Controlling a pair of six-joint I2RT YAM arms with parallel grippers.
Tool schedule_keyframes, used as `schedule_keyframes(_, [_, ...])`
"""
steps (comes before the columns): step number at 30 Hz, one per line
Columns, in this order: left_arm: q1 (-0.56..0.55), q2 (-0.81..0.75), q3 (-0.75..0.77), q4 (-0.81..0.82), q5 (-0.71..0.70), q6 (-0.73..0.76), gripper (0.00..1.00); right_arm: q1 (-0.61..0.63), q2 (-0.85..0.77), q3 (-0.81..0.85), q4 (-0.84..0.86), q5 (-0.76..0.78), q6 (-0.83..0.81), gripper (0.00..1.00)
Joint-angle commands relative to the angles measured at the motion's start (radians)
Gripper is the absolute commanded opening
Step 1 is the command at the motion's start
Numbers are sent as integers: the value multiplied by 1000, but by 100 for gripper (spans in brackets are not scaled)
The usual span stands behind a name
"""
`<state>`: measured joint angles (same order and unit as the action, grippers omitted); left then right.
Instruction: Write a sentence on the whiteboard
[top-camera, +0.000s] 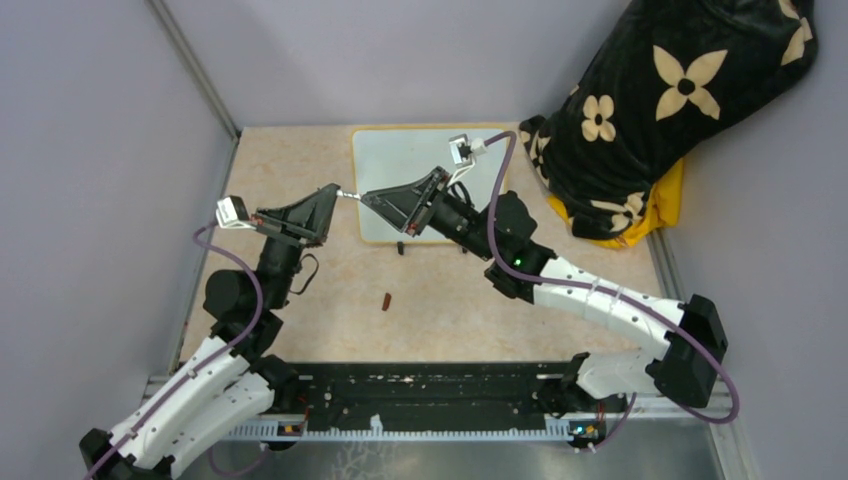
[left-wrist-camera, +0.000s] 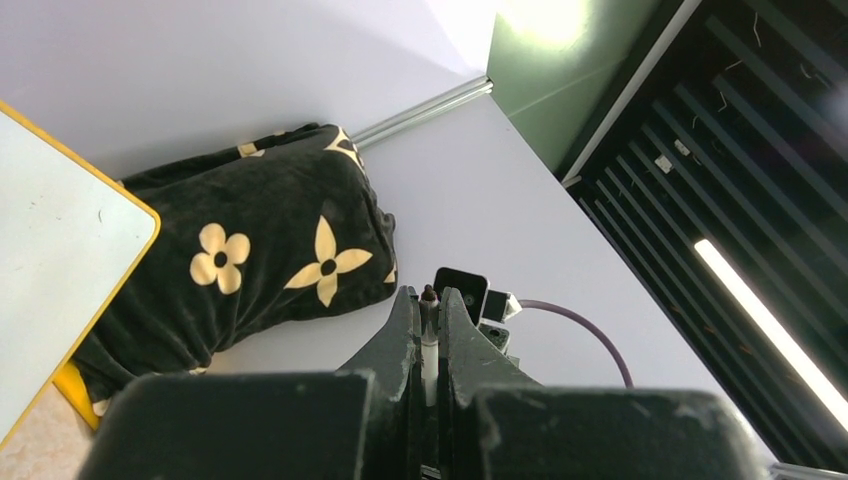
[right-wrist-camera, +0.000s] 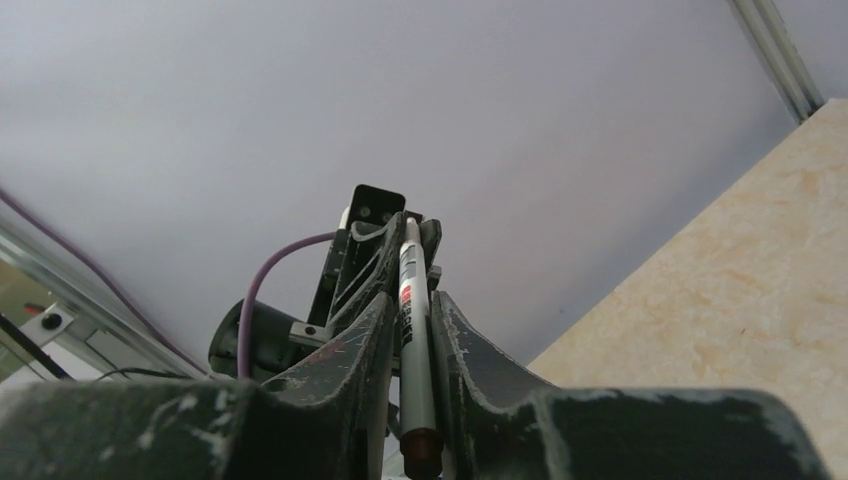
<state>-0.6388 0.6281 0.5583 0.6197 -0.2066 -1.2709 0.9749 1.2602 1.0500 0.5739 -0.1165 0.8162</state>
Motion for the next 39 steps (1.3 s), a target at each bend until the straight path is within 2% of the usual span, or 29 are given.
schedule_keyframes(1, [-1, -7, 11, -25, -14, 1, 0, 13, 11, 68, 26, -37, 5, 18])
schedule_keyframes(7, [-2, -7, 5, -24, -10, -1, 0, 13, 7, 54, 55, -38, 5, 0])
schedule_keyframes(14, [-1, -20, -18, -27, -10, -10, 0, 13, -19, 17, 89, 19, -6, 0])
schedule_keyframes(39, [-2, -43, -41, -57, -8, -8, 0, 13, -15, 17, 106, 9, -23, 0])
